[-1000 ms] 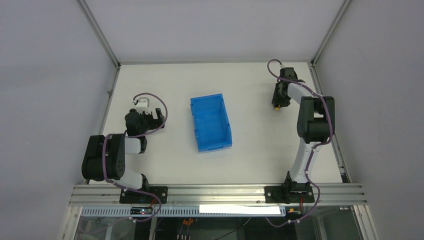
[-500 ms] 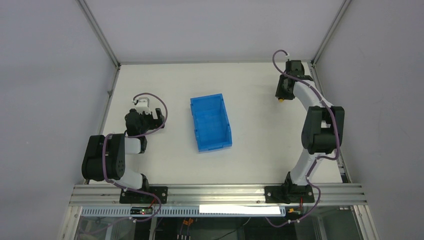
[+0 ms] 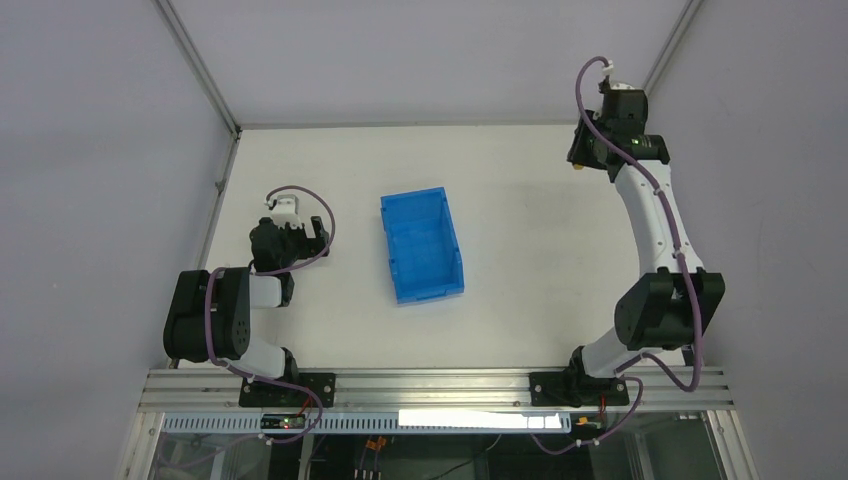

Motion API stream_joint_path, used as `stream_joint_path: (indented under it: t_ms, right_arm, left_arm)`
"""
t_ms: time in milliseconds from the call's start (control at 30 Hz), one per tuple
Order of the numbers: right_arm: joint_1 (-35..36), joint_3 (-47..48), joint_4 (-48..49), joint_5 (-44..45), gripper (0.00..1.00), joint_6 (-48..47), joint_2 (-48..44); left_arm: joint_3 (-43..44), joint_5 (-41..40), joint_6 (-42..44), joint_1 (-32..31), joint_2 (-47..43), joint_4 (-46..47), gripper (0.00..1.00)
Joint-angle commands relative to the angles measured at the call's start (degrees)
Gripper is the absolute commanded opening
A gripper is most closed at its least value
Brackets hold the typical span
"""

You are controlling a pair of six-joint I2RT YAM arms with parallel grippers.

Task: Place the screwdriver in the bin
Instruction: Pick up the screwdriver from the center of the board, then place the screwdriver in the bin.

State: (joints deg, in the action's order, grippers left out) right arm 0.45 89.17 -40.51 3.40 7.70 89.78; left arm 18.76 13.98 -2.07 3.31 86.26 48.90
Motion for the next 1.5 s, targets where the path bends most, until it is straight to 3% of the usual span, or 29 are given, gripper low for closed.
stream_joint_path:
  t_ms: [0, 367, 1000, 1300, 1467]
  right_arm:
    - [-0.3, 6.7, -3.3, -2.9, 0.00, -0.5, -5.9]
    - [5.8, 12.1, -8.6, -2.5, 0.00, 0.2, -10.8]
    - [36.8, 14.3, -6.3, 3.6, 0.00, 4.2, -9.5]
    - [47.7, 8.3, -0.4, 6.9, 0.00, 4.4, -8.4]
    - [49.7, 1.0, 5.0, 6.0, 0.00, 4.7, -8.9]
  left_arm:
    - [1.1, -0.1, 0.7, -0.6, 0.2, 1.6, 0.99]
    - [1.1, -0.1, 0.7, -0.6, 0.2, 1.6, 0.99]
    - [1.1, -0.1, 0.7, -0.6, 0.2, 1.6, 0.99]
    - [1.1, -0.1, 0.7, -0.6, 0.2, 1.6, 0.99]
    - [1.1, -0.1, 0.6, -0.6, 0.2, 1.6, 0.99]
